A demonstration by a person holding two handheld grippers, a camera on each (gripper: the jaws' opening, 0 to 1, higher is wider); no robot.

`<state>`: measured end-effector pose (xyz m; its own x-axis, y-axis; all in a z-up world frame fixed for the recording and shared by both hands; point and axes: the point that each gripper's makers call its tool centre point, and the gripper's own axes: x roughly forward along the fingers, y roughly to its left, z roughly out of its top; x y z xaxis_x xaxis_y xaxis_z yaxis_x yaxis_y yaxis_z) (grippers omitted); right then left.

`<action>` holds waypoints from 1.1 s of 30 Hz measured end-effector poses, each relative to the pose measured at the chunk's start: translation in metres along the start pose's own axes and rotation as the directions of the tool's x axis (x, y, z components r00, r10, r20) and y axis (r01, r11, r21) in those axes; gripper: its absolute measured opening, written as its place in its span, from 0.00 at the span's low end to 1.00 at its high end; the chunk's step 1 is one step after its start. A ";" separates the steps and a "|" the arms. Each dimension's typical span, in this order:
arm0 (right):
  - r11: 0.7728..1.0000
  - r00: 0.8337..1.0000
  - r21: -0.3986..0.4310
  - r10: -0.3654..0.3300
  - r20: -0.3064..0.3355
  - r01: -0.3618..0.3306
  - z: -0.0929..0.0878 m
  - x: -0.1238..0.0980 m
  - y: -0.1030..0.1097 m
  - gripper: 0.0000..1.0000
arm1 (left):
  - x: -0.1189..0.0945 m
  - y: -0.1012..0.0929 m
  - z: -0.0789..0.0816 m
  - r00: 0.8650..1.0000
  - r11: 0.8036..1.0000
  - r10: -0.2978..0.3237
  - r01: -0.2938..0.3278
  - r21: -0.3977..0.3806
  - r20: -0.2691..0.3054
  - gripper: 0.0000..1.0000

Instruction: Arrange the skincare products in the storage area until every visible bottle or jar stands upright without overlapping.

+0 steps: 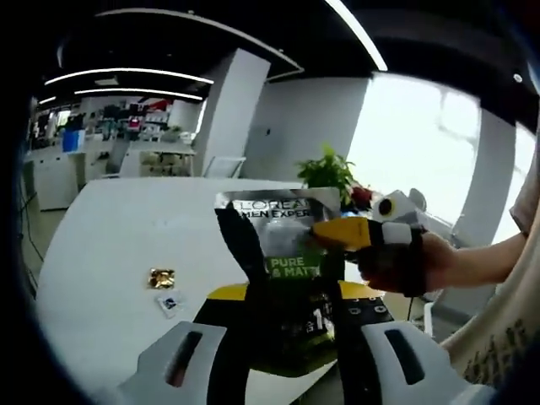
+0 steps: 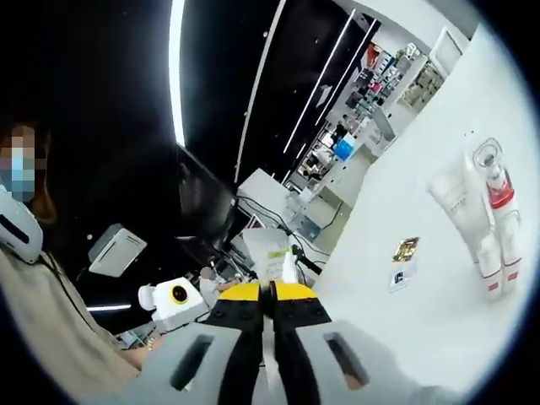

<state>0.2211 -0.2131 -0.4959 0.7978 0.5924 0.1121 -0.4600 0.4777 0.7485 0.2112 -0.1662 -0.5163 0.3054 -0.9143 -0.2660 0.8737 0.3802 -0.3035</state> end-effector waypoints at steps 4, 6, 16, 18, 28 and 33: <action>0.999 1.000 0.025 0.021 0.006 -0.021 0.009 -0.008 -0.002 0.02 | -0.004 0.005 0.010 1.000 1.000 -0.005 0.004 0.016 0.020 0.48; 0.995 0.996 0.036 0.092 0.011 -0.093 0.015 -0.009 0.011 0.02 | -0.004 0.006 0.011 1.000 1.000 -0.028 0.027 0.008 0.013 0.51; 0.935 0.930 0.014 0.353 -0.098 -0.354 0.019 -0.020 0.072 0.01 | -0.012 -0.037 0.024 0.914 0.904 -0.400 0.405 -0.136 0.065 0.58; 0.932 0.927 0.013 0.361 -0.102 -0.362 0.021 -0.021 0.074 0.01 | -0.015 -0.046 0.030 0.885 0.867 -0.458 0.466 -0.174 0.086 0.50; 0.966 0.963 0.030 0.260 -0.076 -0.258 0.029 -0.024 0.050 0.01 | -0.020 -0.059 0.037 0.850 0.813 -0.514 0.525 -0.251 0.115 0.01; 0.966 0.966 -0.005 0.258 -0.006 -0.258 0.040 -0.021 0.054 0.04 | -0.021 -0.065 0.045 0.846 0.784 -0.506 0.533 -0.319 0.169 0.00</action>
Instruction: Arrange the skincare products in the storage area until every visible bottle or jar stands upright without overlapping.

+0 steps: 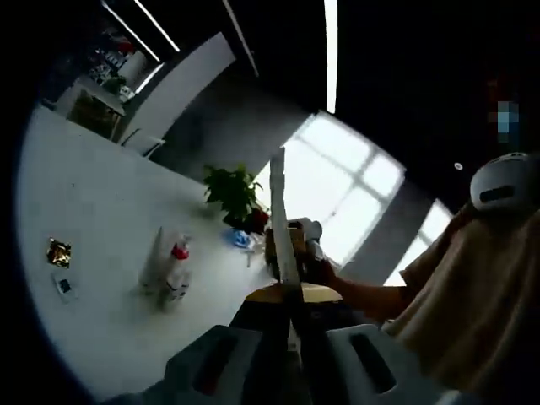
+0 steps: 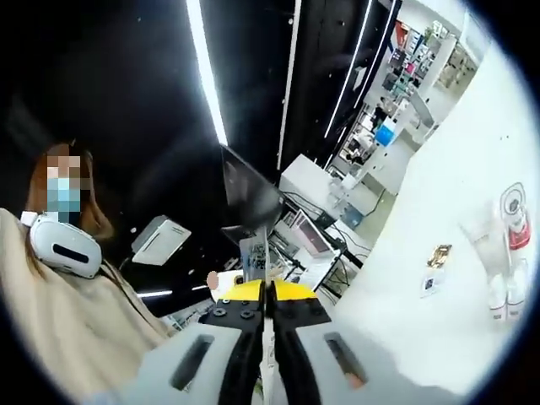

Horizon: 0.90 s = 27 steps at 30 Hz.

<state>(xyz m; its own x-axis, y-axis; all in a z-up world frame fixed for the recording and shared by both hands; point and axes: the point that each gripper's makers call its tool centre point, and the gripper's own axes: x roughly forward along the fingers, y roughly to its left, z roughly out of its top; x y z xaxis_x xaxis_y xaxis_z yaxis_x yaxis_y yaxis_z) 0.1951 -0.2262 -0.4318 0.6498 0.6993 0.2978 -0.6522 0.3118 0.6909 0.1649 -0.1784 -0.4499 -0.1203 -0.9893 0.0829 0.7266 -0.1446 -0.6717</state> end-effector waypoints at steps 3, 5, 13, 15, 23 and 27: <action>0.999 0.998 -0.006 0.032 0.049 -0.032 0.004 0.001 0.007 0.06 | 0.001 -0.012 0.015 0.994 0.997 -0.048 0.054 -0.061 0.097 0.00; 0.999 0.999 0.021 0.036 0.038 -0.037 -0.002 0.000 0.008 0.12 | 0.001 -0.015 0.027 0.984 0.995 -0.057 0.070 -0.075 0.167 0.00; 0.993 0.995 0.105 0.046 0.086 -0.055 -0.022 0.000 0.011 0.09 | -0.002 -0.006 0.042 0.974 0.989 -0.038 0.069 -0.132 0.222 0.00; 0.993 0.994 0.107 0.041 0.099 -0.051 -0.020 -0.001 0.010 0.07 | -0.003 -0.003 0.040 0.976 0.989 -0.020 0.052 -0.140 0.219 0.00; 0.992 0.995 0.119 0.029 0.099 -0.040 -0.022 -0.002 0.011 0.01 | -0.001 0.023 0.029 0.984 0.987 0.120 -0.104 -0.118 0.130 0.00; 0.989 0.991 0.145 0.009 0.136 -0.029 -0.018 -0.007 0.007 0.01 | 0.001 0.022 0.027 0.984 0.992 0.124 -0.125 0.000 0.125 0.03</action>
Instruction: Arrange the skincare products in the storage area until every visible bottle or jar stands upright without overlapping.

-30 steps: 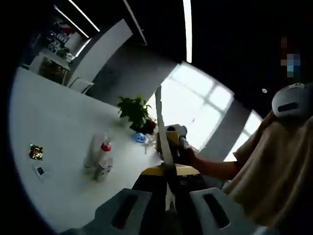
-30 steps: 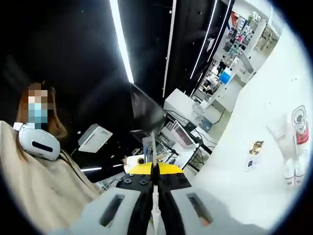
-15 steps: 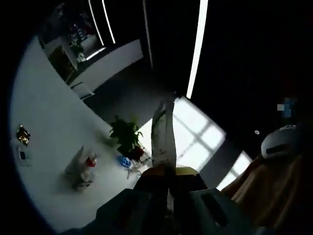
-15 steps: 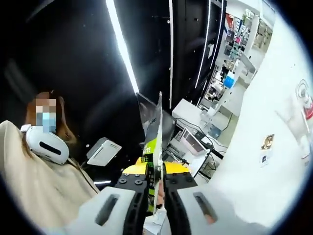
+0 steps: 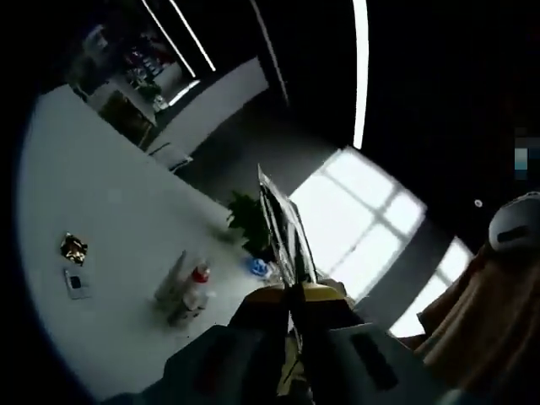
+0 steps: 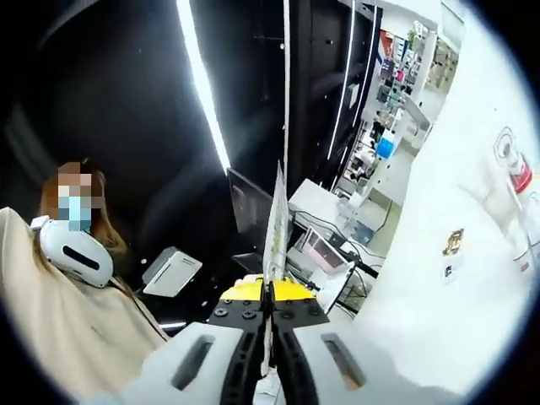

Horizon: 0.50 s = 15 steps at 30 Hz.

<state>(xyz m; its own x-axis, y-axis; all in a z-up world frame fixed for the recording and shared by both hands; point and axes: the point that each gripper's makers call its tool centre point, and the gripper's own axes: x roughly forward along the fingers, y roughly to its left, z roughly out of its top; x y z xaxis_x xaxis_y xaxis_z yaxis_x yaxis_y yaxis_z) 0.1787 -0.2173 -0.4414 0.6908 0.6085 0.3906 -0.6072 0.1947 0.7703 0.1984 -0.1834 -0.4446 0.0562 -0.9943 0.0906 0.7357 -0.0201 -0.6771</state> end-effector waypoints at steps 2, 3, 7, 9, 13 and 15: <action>1.000 1.000 0.013 0.005 0.025 -0.006 0.003 -0.001 0.002 0.01 | 0.000 0.002 -0.016 0.998 1.000 -0.002 0.001 -0.019 -0.070 0.09; 1.000 0.999 0.016 -0.004 0.033 0.003 0.005 -0.003 0.000 0.01 | 0.000 0.005 -0.023 0.996 1.000 0.005 -0.008 -0.027 -0.089 0.15; 0.998 0.998 0.012 -0.056 0.030 0.056 0.006 -0.008 -0.011 0.01 | 0.001 0.004 -0.041 0.993 0.997 -0.026 0.016 -0.079 -0.118 0.09; 0.996 0.996 0.025 -0.083 0.037 0.082 0.005 -0.011 -0.017 0.01 | 0.000 0.002 -0.040 0.995 0.994 -0.040 0.031 -0.102 -0.095 0.02; 0.986 0.986 0.012 -0.166 0.022 0.166 0.001 -0.015 -0.032 0.01 | 0.000 0.004 -0.041 0.996 0.989 -0.039 0.027 -0.143 -0.079 0.00; 0.979 0.979 0.000 -0.201 0.001 0.201 -0.003 -0.015 -0.039 0.01 | 0.000 0.001 -0.041 0.996 0.983 -0.062 0.050 -0.179 -0.062 0.00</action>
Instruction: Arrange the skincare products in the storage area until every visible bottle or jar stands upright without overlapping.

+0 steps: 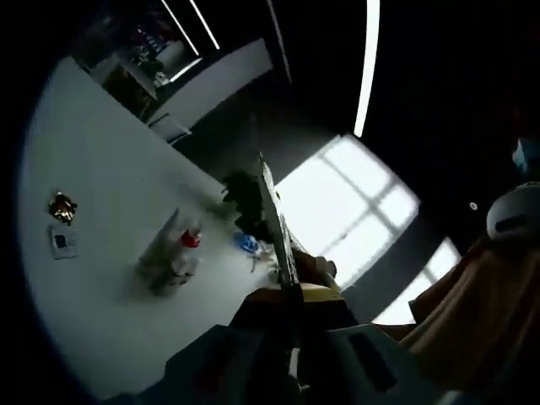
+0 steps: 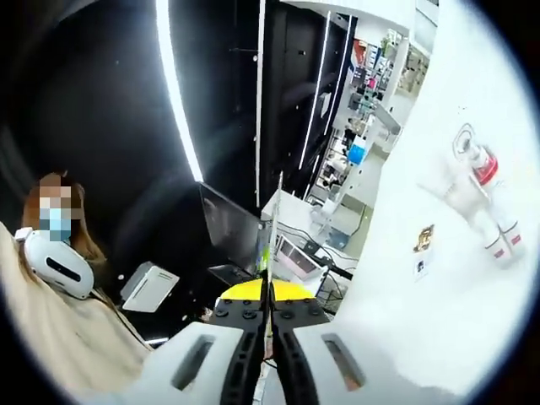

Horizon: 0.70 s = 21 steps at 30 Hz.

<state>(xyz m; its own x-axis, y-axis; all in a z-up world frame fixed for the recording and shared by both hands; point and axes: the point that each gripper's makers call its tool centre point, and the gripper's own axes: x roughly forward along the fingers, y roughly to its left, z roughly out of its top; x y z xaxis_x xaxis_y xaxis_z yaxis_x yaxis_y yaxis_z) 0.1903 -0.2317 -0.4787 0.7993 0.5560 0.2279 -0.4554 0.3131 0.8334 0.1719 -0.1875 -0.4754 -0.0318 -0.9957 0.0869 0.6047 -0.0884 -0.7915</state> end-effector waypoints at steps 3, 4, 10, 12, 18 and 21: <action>1.000 1.000 -0.008 -0.022 -0.004 0.022 0.000 0.001 -0.005 0.01 | -0.001 0.007 -0.001 1.000 1.000 0.017 -0.016 -0.014 0.011 0.00; 0.999 1.000 -0.026 -0.029 -0.002 0.028 0.000 0.001 -0.007 0.01 | -0.002 0.014 -0.003 0.999 0.999 0.041 -0.040 -0.032 0.010 0.00; 0.963 0.993 -0.249 -0.113 -0.040 0.100 -0.007 -0.003 -0.025 0.06 | -0.002 0.028 -0.009 0.998 0.995 0.063 -0.062 -0.084 0.010 0.00; 0.955 0.990 -0.279 -0.125 -0.059 0.104 -0.011 -0.003 -0.027 0.12 | -0.002 0.032 -0.011 0.997 0.993 0.071 -0.071 -0.094 0.000 0.00; 0.948 0.986 -0.295 -0.147 -0.079 0.117 -0.017 -0.004 -0.033 0.32 | 0.001 0.046 -0.014 0.996 0.989 0.090 -0.092 -0.119 -0.021 0.00; 0.940 0.982 -0.316 -0.165 -0.096 0.127 -0.021 -0.005 -0.038 0.43 | 0.003 0.056 -0.017 0.994 0.984 0.103 -0.106 -0.143 -0.030 0.00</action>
<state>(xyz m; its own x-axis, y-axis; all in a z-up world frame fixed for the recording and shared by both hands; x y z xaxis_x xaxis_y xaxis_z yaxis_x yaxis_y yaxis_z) 0.1954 -0.2303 -0.5219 0.8222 0.5680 0.0377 -0.4502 0.6082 0.6538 0.1921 -0.1955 -0.5294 0.0068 -0.9999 -0.0127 0.4849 0.0144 -0.8744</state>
